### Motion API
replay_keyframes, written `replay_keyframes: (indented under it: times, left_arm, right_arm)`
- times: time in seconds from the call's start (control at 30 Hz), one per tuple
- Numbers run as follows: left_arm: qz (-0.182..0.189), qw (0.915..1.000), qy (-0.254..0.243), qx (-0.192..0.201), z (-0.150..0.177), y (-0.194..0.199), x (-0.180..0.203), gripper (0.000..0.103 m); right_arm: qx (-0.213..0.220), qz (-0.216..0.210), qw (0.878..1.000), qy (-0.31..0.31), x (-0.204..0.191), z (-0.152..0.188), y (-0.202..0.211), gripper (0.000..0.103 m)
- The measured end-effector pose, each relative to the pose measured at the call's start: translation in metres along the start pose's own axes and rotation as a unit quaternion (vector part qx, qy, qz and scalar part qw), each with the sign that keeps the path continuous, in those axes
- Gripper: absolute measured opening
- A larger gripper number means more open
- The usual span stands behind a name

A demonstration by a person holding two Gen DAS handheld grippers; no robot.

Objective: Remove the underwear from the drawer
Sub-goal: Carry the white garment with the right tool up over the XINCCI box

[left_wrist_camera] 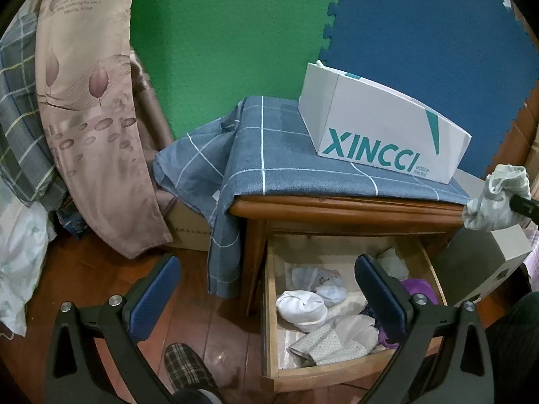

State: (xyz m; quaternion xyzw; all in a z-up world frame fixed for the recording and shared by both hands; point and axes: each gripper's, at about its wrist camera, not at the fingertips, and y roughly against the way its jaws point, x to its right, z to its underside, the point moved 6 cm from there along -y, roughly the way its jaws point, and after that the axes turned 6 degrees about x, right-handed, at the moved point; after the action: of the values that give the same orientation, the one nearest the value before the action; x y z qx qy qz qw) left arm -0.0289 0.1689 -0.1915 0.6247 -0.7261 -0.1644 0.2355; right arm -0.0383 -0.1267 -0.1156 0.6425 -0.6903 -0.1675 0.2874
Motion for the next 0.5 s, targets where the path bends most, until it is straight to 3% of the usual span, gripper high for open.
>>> replay_keyframes:
  times: [0.5]
  left_arm:
    - [0.002,0.9999,-0.008,-0.006,0.002,-0.002,0.001,0.102]
  right_arm:
    - [0.018,-0.003,1.000,0.005,-0.001,-0.022,0.005,0.011]
